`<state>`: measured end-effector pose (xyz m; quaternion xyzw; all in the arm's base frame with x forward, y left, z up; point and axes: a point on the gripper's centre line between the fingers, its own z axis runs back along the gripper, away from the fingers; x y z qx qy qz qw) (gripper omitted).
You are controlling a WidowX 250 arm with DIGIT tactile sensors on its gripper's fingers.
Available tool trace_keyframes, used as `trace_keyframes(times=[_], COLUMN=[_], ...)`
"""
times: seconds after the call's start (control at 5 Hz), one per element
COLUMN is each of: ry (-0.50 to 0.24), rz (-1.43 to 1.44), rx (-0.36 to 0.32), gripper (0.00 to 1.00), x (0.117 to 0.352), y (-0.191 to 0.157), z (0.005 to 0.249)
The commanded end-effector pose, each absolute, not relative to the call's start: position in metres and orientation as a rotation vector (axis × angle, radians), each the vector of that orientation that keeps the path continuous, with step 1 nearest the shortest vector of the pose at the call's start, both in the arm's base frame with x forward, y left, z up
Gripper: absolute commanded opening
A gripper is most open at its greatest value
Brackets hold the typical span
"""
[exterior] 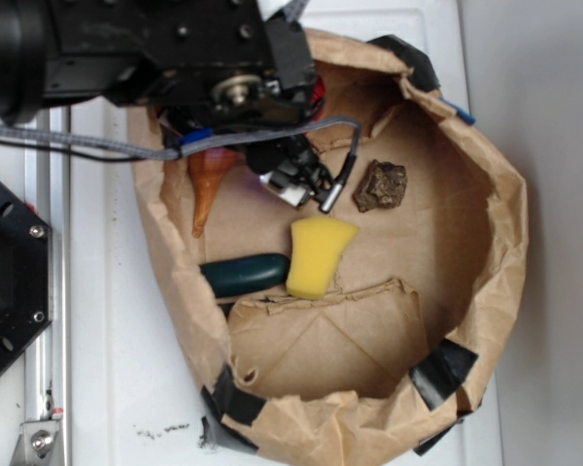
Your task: Grab the shell.
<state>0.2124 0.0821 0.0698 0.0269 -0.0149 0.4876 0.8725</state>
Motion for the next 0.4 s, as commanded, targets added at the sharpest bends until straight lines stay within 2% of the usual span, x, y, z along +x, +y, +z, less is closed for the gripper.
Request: trace_keyframes(times=[0.0,0.2], ry=[-0.047,-0.045], rz=[1.028,1.037], rx=[0.086,0.079], gripper=[1.0,1.0], x=[0.1894,0.1908], y=[0.1026,0.1072], z=[0.0776,0.0729])
